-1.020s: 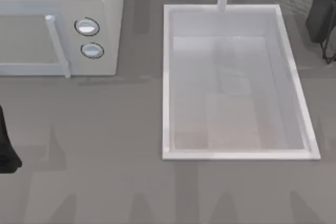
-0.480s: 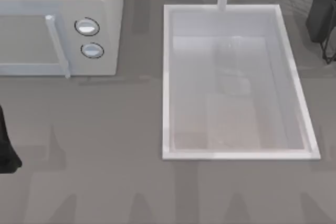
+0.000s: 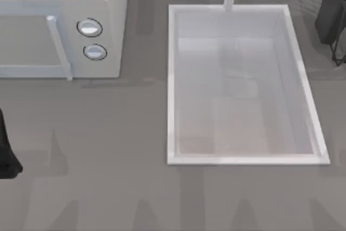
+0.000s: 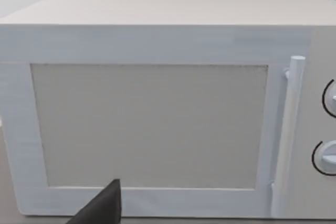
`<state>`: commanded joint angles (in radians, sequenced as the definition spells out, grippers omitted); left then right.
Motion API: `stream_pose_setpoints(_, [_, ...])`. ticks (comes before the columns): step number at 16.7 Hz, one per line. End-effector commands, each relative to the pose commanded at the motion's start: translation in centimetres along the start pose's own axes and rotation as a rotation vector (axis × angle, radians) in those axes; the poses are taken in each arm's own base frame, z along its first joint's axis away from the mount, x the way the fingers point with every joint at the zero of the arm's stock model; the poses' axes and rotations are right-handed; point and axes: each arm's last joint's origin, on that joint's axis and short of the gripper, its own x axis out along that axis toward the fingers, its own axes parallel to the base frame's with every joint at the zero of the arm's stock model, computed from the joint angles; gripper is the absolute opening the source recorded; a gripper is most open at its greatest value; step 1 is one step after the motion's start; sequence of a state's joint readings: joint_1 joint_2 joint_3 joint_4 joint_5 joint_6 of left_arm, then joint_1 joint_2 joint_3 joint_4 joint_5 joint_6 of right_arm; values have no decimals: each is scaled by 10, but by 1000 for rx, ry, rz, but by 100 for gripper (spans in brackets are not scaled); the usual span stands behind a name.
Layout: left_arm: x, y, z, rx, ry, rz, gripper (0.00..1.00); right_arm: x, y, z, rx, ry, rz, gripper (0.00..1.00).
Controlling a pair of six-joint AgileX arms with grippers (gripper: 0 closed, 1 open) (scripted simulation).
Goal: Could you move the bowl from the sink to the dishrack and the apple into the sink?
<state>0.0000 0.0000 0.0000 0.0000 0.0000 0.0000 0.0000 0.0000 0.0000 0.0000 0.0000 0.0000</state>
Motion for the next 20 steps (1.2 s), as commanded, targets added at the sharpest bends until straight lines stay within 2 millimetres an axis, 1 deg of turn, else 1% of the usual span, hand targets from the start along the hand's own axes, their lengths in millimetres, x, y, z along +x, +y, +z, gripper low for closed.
stream_pose_setpoints(15, [0,0,0,0,0,0,100,0,0,0,0,1,0,100])
stream_pose_setpoints(17, [0,0,0,0,0,0,100,0,-1,5,-11,29,-6,100])
stream_pose_setpoints(20, [0,0,0,0,0,0,100,3,-4,22,-47,149,-35,100])
